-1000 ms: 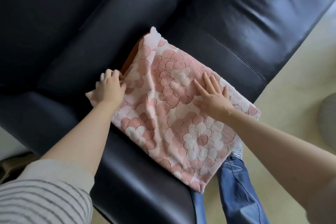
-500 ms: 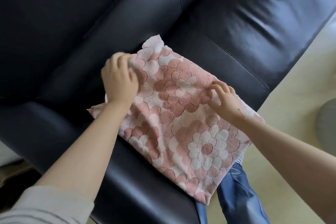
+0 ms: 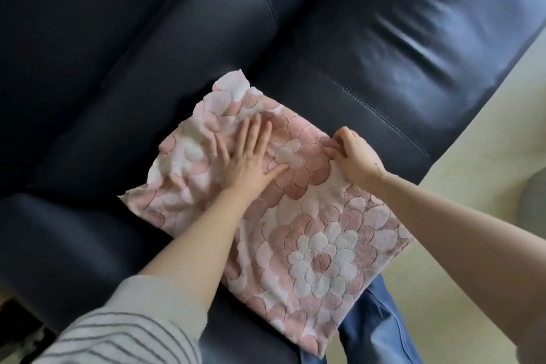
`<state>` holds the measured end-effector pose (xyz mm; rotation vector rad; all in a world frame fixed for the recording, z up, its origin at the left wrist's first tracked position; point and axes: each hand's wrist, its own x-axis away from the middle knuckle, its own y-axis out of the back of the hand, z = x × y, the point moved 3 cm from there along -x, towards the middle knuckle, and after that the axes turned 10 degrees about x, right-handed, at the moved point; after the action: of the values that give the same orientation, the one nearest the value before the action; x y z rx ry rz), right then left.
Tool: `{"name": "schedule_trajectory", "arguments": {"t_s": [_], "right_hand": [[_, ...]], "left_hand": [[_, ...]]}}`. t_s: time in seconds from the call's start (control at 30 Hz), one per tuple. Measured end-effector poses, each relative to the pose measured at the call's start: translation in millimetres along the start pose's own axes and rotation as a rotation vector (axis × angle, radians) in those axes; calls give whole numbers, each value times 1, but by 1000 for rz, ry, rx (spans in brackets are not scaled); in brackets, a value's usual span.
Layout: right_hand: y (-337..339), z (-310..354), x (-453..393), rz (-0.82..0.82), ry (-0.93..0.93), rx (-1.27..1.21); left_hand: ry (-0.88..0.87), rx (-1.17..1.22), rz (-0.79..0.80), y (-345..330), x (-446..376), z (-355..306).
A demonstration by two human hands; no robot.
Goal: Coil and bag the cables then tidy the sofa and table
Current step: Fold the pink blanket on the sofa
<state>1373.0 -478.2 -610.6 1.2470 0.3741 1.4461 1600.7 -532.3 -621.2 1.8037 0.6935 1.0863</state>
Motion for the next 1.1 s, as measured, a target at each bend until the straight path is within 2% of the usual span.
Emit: {"name": "schedule_trajectory", "arguments": {"t_s": [0.07, 0.13, 0.33, 0.47, 0.57, 0.63, 0.77, 0.83, 0.87, 0.9, 0.97, 1.03, 1.1], "right_hand": [[0, -7, -4, 21, -34, -23], [0, -13, -5, 61, -108, -68], [8, -47, 33, 218, -146, -34], [2, -76, 76, 316, -213, -138], [-3, -97, 96, 370, -315, -374], [-5, -110, 106, 422, -342, -444], [-5, -136, 129, 628, -360, -565], [-3, -146, 136, 692, -381, -640], [-4, -149, 138, 689, -420, -704], [-6, -153, 142, 683, -456, -756], [-12, -148, 149, 686, -497, -886], [-17, -137, 156, 676, -487, -1045], [-21, -128, 162, 686, -469, -1178]], "left_hand": [[35, 18, 141, 1, -20, 5], [27, 69, 213, 3, -29, 10], [77, 138, 289, 11, -29, 8], [155, 249, 134, 10, 14, -15], [284, 331, 47, -28, 80, -46], [378, 367, -30, -54, 125, -71], [576, 606, -321, -90, 189, -126], [781, 829, -541, -102, 216, -158], [945, 972, -638, -104, 227, -171], [1182, 1144, -718, -111, 240, -188], [1566, 1529, -653, -138, 253, -212], [1699, 1820, -511, -154, 252, -227], [1828, 2107, -539, -157, 250, -234]]}}
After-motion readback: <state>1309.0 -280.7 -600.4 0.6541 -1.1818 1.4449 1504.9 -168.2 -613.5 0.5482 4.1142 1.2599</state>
